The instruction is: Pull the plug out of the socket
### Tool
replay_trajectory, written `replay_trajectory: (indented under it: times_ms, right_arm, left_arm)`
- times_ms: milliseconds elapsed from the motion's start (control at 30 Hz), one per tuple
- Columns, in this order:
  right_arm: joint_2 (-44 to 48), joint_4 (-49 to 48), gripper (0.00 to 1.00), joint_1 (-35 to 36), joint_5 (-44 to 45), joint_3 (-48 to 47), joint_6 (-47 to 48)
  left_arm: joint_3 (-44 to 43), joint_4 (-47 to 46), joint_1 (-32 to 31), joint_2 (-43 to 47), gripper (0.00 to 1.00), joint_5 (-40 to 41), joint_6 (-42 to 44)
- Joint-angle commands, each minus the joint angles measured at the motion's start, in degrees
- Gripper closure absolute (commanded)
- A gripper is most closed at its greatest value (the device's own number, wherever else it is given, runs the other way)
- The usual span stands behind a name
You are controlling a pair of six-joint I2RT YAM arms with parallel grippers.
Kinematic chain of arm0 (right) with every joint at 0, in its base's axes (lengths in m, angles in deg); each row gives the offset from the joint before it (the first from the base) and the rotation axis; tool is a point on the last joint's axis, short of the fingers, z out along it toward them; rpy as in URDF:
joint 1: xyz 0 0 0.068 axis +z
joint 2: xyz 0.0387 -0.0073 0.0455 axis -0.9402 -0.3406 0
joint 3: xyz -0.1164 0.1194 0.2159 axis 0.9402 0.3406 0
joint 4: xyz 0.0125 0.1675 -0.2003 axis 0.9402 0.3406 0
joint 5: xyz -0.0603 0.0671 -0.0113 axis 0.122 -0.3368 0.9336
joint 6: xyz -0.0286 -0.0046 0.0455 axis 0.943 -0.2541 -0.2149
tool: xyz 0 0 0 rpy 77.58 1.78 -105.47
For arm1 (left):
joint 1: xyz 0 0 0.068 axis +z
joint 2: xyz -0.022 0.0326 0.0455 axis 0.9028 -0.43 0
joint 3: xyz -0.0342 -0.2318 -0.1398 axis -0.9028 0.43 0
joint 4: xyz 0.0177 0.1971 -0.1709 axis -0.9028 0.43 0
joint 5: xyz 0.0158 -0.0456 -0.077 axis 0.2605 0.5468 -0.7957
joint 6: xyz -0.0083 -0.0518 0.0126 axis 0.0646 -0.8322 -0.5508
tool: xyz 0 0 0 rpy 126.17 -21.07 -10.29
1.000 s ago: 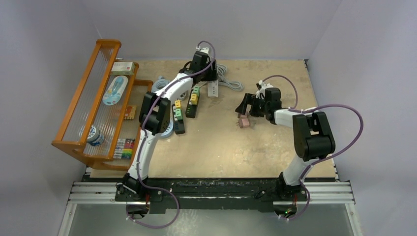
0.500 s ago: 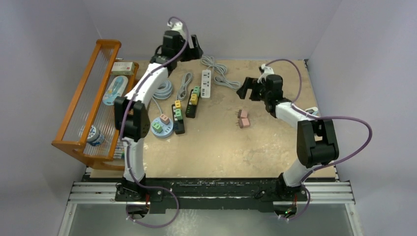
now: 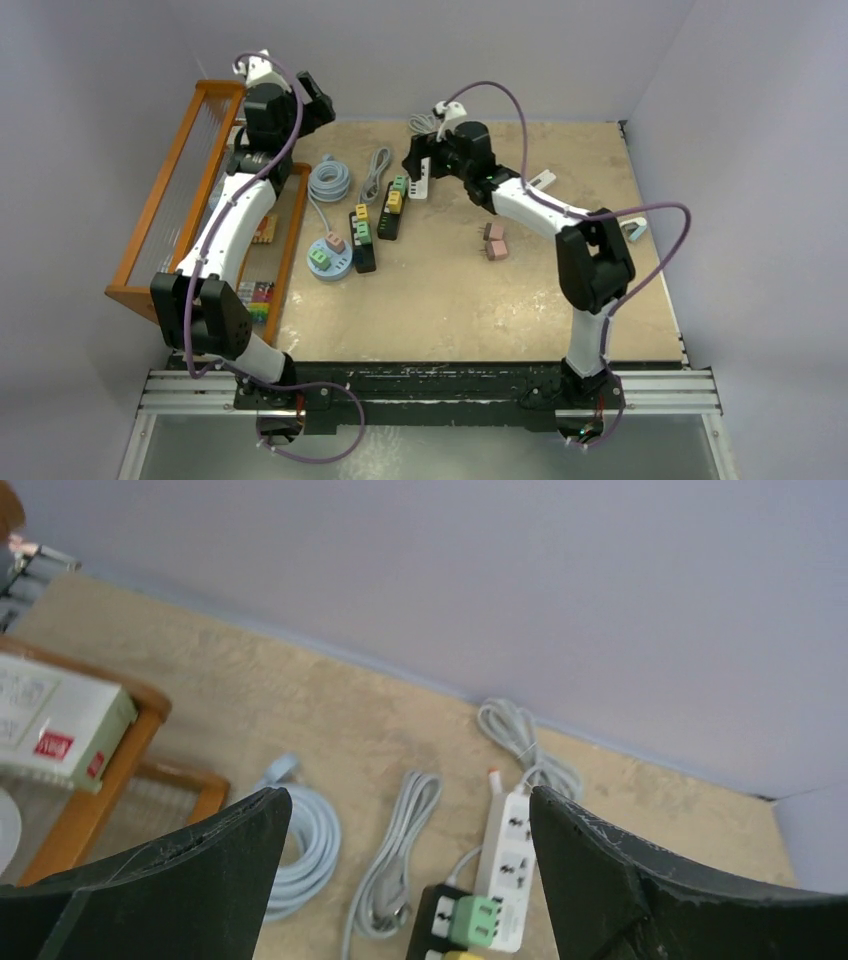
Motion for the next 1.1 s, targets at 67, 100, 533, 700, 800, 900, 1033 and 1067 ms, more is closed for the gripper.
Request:
replay_trajectory:
  times_ms: [67,100,533,700,800,900,1033,1067]
  right_arm:
    - [-8.19,9.82,0.05,4.04,3.16,-13.02,1.97]
    - [-9.39,10.73,0.06,4.51,3.23,-14.19,1.96]
    - [-22.44,25.08,0.18,8.94,9.98,-27.49,1.56]
    - [-21.92,24.49,0.24,9.11,10.60,-23.93,0.05]
    - [-21.26,23.63,0.36,9.11,11.17,-22.30,-0.25]
    - [-20.33,22.80,0.66,9.11,11.63,-21.42,-0.41]
    - [-19.16,23.40,1.00,9.12,9.70,-21.01,-0.72]
    - [-18.34,23.22,1.00,9.13,9.94,-20.52,-0.48]
  left_arm:
    - [5.19,3.30,-0.44,4.58,0.11,4.54,0.67]
    - [5.87,3.46,-0.44,5.18,0.11,4.60,0.63]
    - [11.86,4.82,-0.44,7.69,0.11,0.82,-0.98]
    - [13.54,2.97,-0.44,7.46,0.12,-2.59,-3.02]
    - [14.09,2.26,-0.44,6.85,0.14,-5.24,-4.56]
    - [14.85,1.58,-0.44,6.60,0.14,-7.07,-5.78]
    - [15.99,0.94,-0.49,6.73,0.15,-8.55,-7.03]
    - [16.38,0.56,-0.51,6.77,0.15,-9.06,-7.64]
